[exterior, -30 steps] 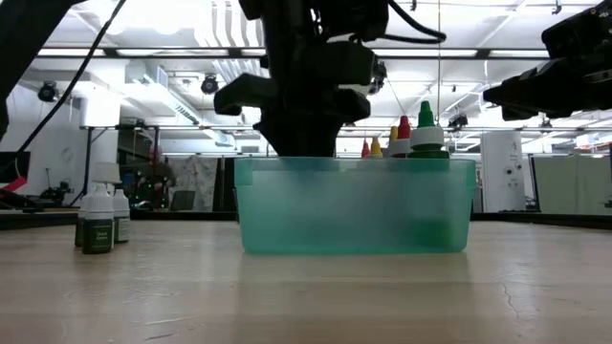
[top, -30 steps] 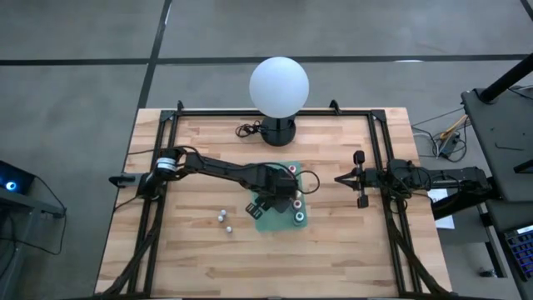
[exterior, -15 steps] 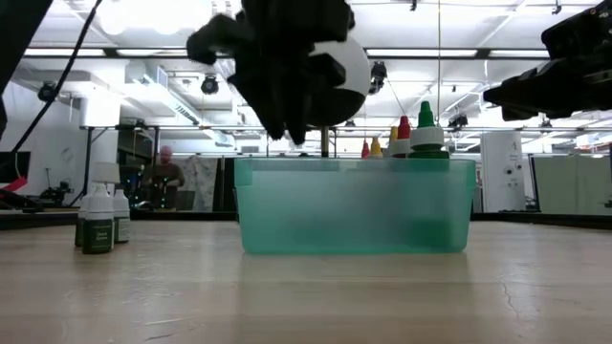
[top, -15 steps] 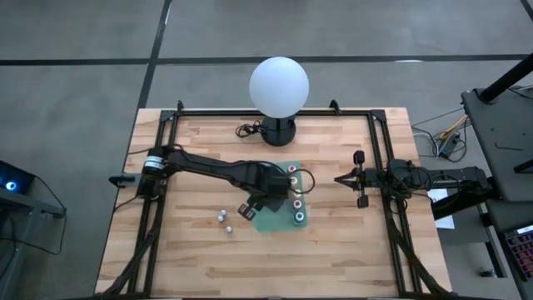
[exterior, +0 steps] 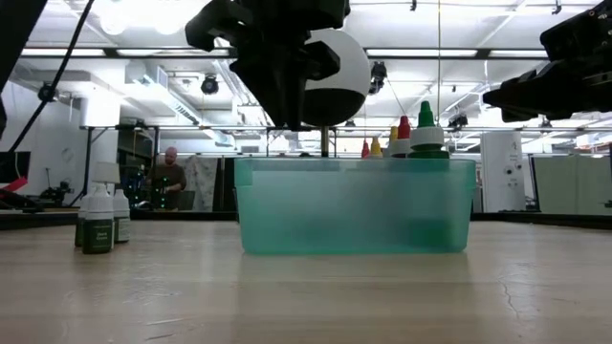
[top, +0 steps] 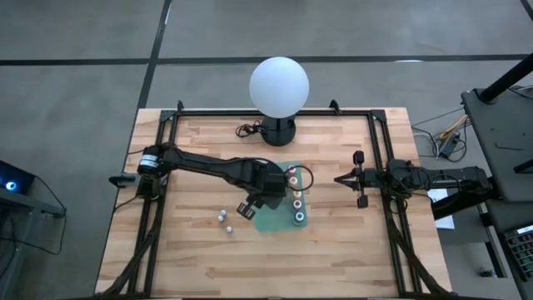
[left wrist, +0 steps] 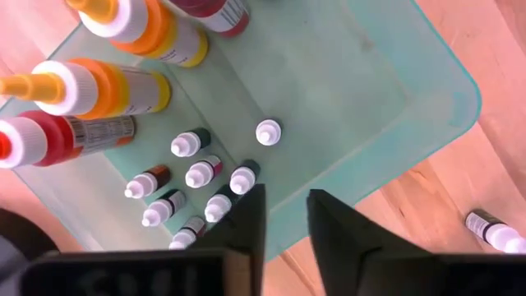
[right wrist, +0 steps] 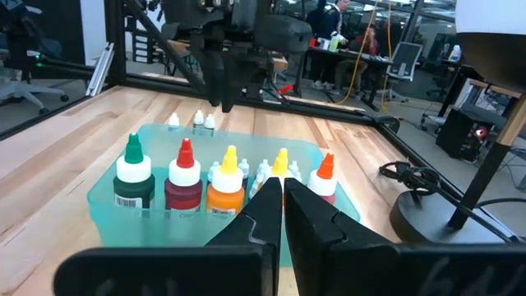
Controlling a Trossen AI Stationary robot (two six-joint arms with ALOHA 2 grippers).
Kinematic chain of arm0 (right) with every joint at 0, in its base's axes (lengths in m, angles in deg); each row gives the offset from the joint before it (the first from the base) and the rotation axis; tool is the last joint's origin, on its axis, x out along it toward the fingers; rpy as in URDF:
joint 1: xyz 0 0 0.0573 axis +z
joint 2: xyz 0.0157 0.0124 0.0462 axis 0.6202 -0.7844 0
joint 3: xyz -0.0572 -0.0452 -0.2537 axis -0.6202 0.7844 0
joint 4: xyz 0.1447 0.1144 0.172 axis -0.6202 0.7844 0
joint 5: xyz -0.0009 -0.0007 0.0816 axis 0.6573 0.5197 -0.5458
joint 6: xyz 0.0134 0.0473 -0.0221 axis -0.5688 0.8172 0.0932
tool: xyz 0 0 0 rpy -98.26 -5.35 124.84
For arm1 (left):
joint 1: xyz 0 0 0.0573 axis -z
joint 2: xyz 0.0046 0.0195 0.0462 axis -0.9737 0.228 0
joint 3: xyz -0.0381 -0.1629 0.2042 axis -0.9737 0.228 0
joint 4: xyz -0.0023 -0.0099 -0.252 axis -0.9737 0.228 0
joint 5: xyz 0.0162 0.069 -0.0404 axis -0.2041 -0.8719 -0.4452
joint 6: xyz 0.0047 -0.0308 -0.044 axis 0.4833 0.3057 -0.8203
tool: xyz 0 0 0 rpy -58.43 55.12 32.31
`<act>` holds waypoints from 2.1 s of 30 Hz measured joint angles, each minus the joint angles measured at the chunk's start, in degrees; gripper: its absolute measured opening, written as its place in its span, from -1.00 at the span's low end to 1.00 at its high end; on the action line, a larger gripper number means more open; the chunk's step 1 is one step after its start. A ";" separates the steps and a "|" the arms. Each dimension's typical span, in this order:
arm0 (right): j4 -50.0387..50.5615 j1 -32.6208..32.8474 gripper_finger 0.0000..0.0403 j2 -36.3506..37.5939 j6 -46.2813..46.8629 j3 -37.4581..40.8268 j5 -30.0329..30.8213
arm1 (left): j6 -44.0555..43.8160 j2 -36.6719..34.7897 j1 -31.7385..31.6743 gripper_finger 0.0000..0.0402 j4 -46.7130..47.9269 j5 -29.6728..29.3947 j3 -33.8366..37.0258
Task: Pick & Place food coloring
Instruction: Put the small blue food coloring bottle into the green bin
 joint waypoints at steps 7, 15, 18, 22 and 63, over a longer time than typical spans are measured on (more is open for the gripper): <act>-0.02 0.00 -0.96 0.00 -0.05 0.00 0.00 | 0.11 -1.73 0.00 -0.98 0.09 0.26 0.04; -0.04 0.02 -0.96 0.02 -0.10 0.00 0.00 | -4.63 -6.19 0.12 -1.00 0.49 2.91 0.07; -0.05 0.02 -0.96 0.02 -0.10 0.00 0.00 | -7.19 -7.84 0.41 -1.00 0.42 5.62 0.27; -0.03 0.02 -0.96 0.07 -0.09 0.00 -0.06 | -9.91 -10.82 1.08 -1.00 -1.65 6.47 2.49; -0.04 0.00 -0.96 0.04 0.00 0.00 0.00 | -21.49 -50.50 4.04 -1.00 -5.46 11.41 40.77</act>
